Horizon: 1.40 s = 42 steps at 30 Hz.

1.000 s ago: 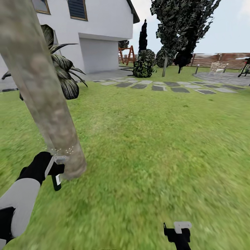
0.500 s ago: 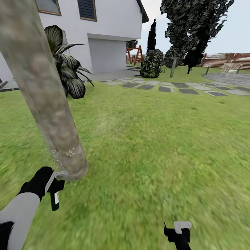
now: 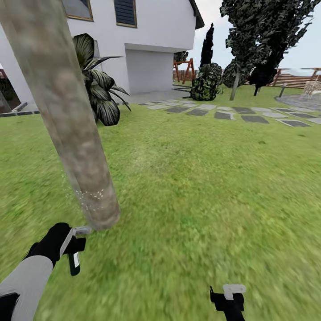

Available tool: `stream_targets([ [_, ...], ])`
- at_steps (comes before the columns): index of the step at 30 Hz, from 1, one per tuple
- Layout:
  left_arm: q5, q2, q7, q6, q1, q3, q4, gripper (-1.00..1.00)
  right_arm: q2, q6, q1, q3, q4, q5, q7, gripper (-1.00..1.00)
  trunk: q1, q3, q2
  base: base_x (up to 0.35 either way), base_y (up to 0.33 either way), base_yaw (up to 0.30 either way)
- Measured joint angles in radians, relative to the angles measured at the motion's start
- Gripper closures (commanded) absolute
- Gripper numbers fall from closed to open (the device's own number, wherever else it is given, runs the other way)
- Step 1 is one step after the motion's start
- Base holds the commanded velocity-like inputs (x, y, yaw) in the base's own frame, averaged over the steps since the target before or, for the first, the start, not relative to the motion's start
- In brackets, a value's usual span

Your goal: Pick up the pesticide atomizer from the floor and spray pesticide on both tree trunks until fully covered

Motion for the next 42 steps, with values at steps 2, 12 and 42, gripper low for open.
stream_targets([
  [2,0.002,-0.006,0.000,-0.010,0.002,0.001,0.000,1.00,0.000,0.000,0.000,0.000,0.000,0.000,0.000,-1.00,0.000,0.000,0.000,0.232,-0.165,0.005],
  [12,-0.005,-0.051,-0.001,-0.013,0.003,0.001,-0.001,1.00,0.000,0.000,0.000,0.000,0.000,0.000,0.000,-1.00,0.000,0.000,0.000,0.236,-0.172,0.001],
  [42,0.103,-0.045,-0.006,-0.015,0.004,0.000,-0.003,1.00,-0.002,0.000,0.000,0.000,0.001,0.000,-0.001,-1.00,0.000,0.000,0.000,0.057,-0.138,0.163],
])
